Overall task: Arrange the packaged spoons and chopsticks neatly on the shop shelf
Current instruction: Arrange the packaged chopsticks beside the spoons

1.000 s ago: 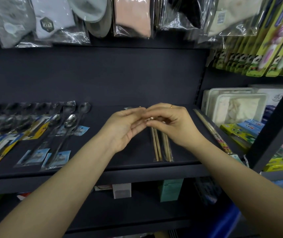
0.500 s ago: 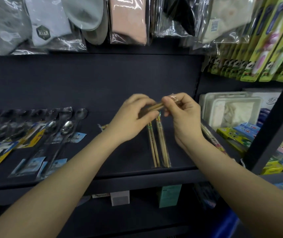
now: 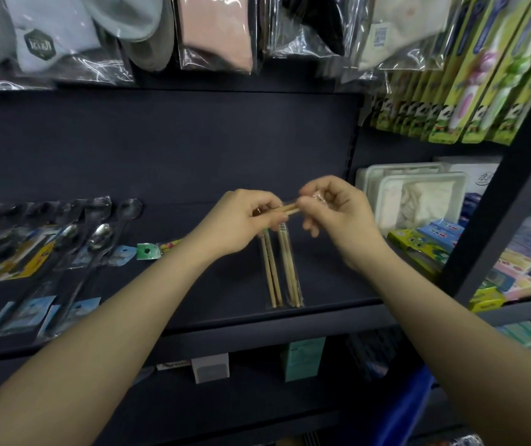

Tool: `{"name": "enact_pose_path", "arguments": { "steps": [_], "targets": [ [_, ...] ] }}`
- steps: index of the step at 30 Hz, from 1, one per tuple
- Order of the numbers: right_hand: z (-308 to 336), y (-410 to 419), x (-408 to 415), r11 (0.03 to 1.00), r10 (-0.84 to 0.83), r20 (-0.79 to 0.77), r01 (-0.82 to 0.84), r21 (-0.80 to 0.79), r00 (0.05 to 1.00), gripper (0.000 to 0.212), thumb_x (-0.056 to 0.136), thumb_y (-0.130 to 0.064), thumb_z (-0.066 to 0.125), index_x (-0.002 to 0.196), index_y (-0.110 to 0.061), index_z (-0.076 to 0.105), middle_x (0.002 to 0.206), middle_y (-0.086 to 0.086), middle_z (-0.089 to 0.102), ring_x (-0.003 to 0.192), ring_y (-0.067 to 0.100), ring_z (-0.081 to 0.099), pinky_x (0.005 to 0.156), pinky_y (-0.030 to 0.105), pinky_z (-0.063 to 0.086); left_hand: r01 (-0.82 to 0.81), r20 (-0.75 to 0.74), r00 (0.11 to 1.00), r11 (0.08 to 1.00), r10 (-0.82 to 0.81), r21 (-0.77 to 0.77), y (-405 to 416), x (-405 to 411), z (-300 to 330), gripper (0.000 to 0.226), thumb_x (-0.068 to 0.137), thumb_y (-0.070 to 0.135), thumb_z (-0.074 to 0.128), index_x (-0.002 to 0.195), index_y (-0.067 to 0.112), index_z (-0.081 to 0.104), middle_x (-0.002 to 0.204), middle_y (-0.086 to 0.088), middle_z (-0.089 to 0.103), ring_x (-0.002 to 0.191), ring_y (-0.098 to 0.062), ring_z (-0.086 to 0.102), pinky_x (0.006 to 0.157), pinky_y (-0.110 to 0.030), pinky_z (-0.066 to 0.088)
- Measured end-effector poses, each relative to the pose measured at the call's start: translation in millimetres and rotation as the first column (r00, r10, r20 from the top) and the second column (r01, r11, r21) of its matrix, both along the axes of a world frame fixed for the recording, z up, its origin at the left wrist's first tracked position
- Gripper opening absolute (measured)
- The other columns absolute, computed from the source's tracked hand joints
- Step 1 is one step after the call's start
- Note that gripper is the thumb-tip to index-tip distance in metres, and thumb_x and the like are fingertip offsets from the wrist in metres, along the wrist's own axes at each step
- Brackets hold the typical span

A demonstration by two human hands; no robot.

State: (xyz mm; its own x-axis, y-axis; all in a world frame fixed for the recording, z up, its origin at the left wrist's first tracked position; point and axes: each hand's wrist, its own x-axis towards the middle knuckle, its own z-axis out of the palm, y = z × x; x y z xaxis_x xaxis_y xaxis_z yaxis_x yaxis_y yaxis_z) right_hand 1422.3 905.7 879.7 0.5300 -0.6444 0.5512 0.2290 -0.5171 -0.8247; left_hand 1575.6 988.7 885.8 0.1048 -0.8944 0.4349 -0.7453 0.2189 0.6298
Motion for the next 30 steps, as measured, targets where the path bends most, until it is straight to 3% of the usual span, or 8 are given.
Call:
{"name": "enact_pose_path", "arguments": {
  "steps": [1, 4, 7, 11, 16, 21, 25, 30],
  "targets": [
    [2.0, -2.0, -2.8, 0.989, 0.101, 0.049, -0.105, 0.101, 0.994, 0.005, 0.087, -0.019, 0.057, 0.088, -0.015, 0.059, 0.069, 0.005, 0.064, 0.053, 0.005, 0.06, 0.051, 0.015, 0.049, -0.003, -0.01, 1.0, 1.0, 0.003, 0.002, 0.2, 3.0, 1.1, 0.009, 0.084, 0.025, 0.062, 0.076, 0.025, 0.066, 0.062, 0.01, 0.062, 0.051, -0.002, 0.051, 0.061, -0.025, 0.045],
    [7.5, -13.7, -16.3, 0.868, 0.286, 0.153, -0.323, 0.378, 0.946, 0.042, 0.089, -0.04, 0.038, 0.1, -0.008, 0.063, 0.082, 0.004, 0.073, 0.073, 0.013, 0.07, 0.064, 0.019, 0.055, -0.012, -0.027, 1.0, 1.0, 0.013, 0.025, 1.3, 10.7, 2.5, 0.012, 0.084, 0.026, 0.062, 0.074, 0.031, 0.066, 0.066, 0.006, 0.065, 0.052, -0.003, 0.052, 0.062, -0.026, 0.046],
    [3.8, -14.4, -21.0, 0.786, 0.397, 0.129, -0.409, 0.464, 0.909, 0.032, 0.095, -0.022, 0.037, 0.102, -0.004, 0.063, 0.085, 0.009, 0.074, 0.075, 0.016, 0.072, 0.063, 0.019, 0.056, 0.011, -0.039, 0.999, 0.998, -0.009, 0.063, 1.0, 9.8, 0.1, 0.011, 0.084, 0.027, 0.062, 0.074, 0.029, 0.066, 0.066, 0.008, 0.065, 0.053, -0.003, 0.053, 0.064, -0.028, 0.047],
    [-2.4, -10.2, -16.6, 0.796, 0.389, 0.134, -0.406, 0.448, 0.911, 0.022, 0.087, -0.011, 0.05, 0.105, -0.006, 0.063, 0.093, 0.007, 0.075, 0.08, 0.012, 0.072, 0.065, 0.016, 0.055, 0.045, -0.071, 0.997, 0.996, -0.039, 0.077, 0.0, 6.0, -2.2, 0.011, 0.085, 0.025, 0.061, 0.076, 0.029, 0.066, 0.065, 0.009, 0.064, 0.051, -0.002, 0.052, 0.063, -0.024, 0.046],
    [-4.1, -6.9, -13.4, 0.895, 0.305, 0.01, -0.29, 0.338, 0.952, 0.018, 0.092, -0.004, 0.049, 0.101, -0.009, 0.063, 0.082, 0.003, 0.075, 0.073, 0.009, 0.071, 0.058, 0.015, 0.054, 0.029, -0.044, 0.999, 0.997, -0.026, 0.074, 0.6, 3.4, -3.5, 0.013, 0.084, 0.027, 0.061, 0.074, 0.033, 0.066, 0.064, 0.009, 0.063, 0.053, -0.004, 0.053, 0.064, -0.034, 0.049],
    [0.2, -4.3, -14.6, 0.995, 0.103, -0.229, -0.102, 0.019, 0.968, 0.018, 0.091, -0.008, 0.053, 0.083, -0.019, 0.065, 0.072, -0.001, 0.07, 0.054, 0.009, 0.064, 0.045, 0.016, 0.045, 0.012, -0.032, 0.999, 0.997, -0.01, 0.082, 2.1, 1.2, -2.8, 0.015, 0.084, 0.029, 0.06, 0.071, 0.034, 0.065, 0.06, 0.01, 0.06, 0.052, -0.004, 0.049, 0.062, -0.036, 0.046],
    [-4.9, -2.6, -11.9, 0.949, -0.187, -0.263, 0.104, -0.299, 0.947, 0.019, 0.091, -0.017, 0.053, 0.073, -0.022, 0.058, 0.058, -0.006, 0.06, 0.048, 0.005, 0.056, 0.054, 0.016, 0.046, -0.012, 0.008, 1.0, 0.998, 0.011, 0.069, 0.6, -1.6, -2.4, 0.015, 0.085, 0.032, 0.058, 0.073, 0.034, 0.065, 0.056, 0.011, 0.056, 0.049, -0.002, 0.045, 0.058, -0.032, 0.041],
    [-9.6, 1.9, -12.1, 0.903, -0.26, -0.18, 0.172, -0.395, 0.949, 0.006, 0.089, -0.016, 0.058, 0.085, -0.017, 0.063, 0.064, -0.012, 0.058, 0.057, 0.002, 0.054, 0.059, 0.017, 0.045, 0.026, 0.024, 0.999, 0.998, -0.027, 0.061, 1.0, 0.5, 0.5, 0.009, 0.085, 0.024, 0.061, 0.084, 0.029, 0.069, 0.082, -0.001, 0.066, 0.076, -0.019, 0.06, 0.077, -0.039, 0.048]
  ]
}}
